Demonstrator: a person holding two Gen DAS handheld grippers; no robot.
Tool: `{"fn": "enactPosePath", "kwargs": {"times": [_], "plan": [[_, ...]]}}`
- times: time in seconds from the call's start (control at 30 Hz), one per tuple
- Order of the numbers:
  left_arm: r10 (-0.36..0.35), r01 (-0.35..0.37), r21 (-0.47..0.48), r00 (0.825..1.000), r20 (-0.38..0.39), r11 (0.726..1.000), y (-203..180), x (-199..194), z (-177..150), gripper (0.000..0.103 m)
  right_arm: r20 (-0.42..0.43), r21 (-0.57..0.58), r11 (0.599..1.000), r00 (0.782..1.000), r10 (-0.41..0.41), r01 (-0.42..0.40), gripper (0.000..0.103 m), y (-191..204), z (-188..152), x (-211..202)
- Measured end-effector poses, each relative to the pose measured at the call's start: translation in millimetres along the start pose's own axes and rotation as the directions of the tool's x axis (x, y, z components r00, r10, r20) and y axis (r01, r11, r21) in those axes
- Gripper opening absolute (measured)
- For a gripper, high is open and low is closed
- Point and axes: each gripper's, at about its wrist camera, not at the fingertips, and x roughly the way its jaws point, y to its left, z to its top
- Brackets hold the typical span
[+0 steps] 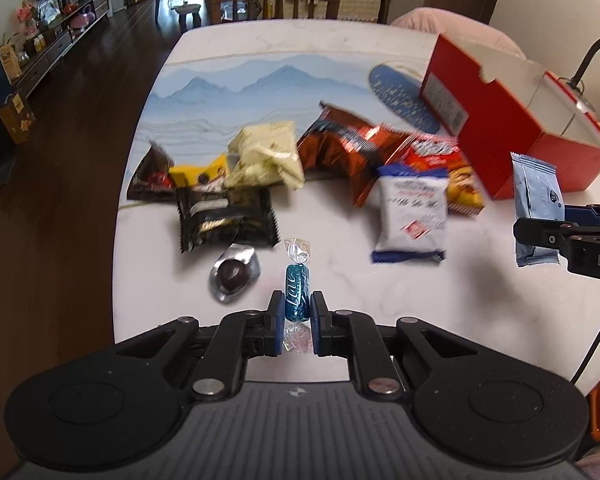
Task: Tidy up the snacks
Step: 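Carry both snacks into the red box and open both tools to release them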
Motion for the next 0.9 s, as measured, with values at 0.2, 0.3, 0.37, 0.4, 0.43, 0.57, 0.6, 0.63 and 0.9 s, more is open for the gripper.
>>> {"fn": "enactPosePath", "kwargs": {"times": [0.2, 0.3, 0.37, 0.4, 0.43, 0.57, 0.6, 0.63, 0.9], "plan": [[-0.022, 0.021, 0.014, 0.998, 0.058, 1.0, -16, -24, 20, 0.013, 0.06, -0.019, 1.0, 0.998, 0.007, -0.006, 0.044, -9, 17, -31], [-0.04, 0.038, 0.023, 0.995, 0.087, 0.999, -27, -35, 35, 0.013, 0.084, -0.024, 1.0, 0.996, 0.006, -0.004, 0.044, -18, 28, -43], [-0.054, 0.051, 0.031, 0.993, 0.102, 0.998, -36, -41, 45, 0.013, 0.099, -0.029, 1.0, 0.995, 0.006, -0.003, 0.044, -25, 35, -50], [-0.061, 0.057, 0.037, 0.992, 0.111, 0.998, -41, -43, 50, 0.013, 0.108, -0.03, 1.0, 0.994, 0.004, 0.0, 0.044, -29, 38, -54], [-0.068, 0.062, 0.046, 0.99, 0.124, 0.997, -48, -46, 56, 0.013, 0.116, -0.031, 1.0, 0.993, 0.002, 0.002, 0.044, -33, 41, -56], [-0.095, 0.084, 0.074, 0.983, 0.156, 0.994, -72, -52, 78, 0.013, 0.135, -0.031, 0.999, 0.991, -0.013, 0.017, 0.044, -54, 54, -63], [-0.103, 0.092, 0.077, 0.982, 0.16, 0.993, -78, -52, 83, 0.013, 0.137, -0.029, 0.999, 0.99, -0.017, 0.022, 0.044, -60, 58, -63], [-0.112, 0.1, 0.082, 0.98, 0.165, 0.992, -86, -52, 90, 0.013, 0.138, -0.026, 0.999, 0.99, -0.021, 0.025, 0.044, -66, 60, -63], [-0.142, 0.119, 0.14, 0.974, 0.174, 0.983, -144, -40, 129, 0.013, 0.145, -0.005, 0.999, 0.988, -0.045, 0.047, 0.044, -118, 83, -57]]}}
